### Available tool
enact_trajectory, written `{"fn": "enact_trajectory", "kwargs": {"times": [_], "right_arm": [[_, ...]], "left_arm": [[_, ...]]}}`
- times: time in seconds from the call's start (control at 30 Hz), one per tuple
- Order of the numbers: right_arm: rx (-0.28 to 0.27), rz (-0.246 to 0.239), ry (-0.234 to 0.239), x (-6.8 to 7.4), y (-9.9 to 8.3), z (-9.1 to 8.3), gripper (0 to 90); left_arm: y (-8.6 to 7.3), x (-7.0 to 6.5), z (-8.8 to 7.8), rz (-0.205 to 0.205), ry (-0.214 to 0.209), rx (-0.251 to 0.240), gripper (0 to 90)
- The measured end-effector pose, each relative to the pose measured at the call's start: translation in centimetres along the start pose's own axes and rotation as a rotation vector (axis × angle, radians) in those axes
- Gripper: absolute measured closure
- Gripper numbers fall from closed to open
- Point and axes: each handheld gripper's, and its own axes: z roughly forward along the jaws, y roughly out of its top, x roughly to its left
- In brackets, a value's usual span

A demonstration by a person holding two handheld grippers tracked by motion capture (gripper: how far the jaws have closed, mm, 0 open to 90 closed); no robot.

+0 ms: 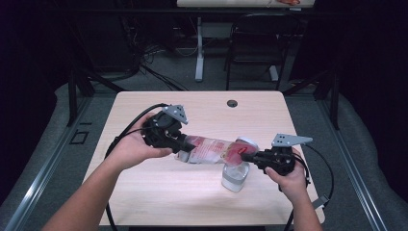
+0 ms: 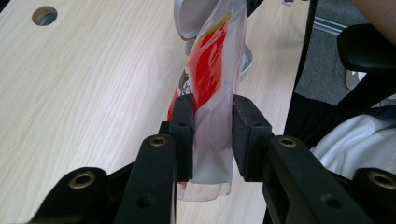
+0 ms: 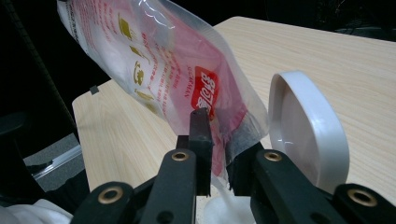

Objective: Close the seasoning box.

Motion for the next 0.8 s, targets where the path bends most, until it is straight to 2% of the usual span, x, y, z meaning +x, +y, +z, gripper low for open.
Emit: {"fn": "enact_trajectory", "kwargs": {"times": [0.8], "right_arm": [[-0.002,0.005,0.000,-0.12,-0.07,-0.01,82.3]], "left_arm": [[0.37,-0.07,-0.03,0.006,-0.002,0.009,72.3]]}}
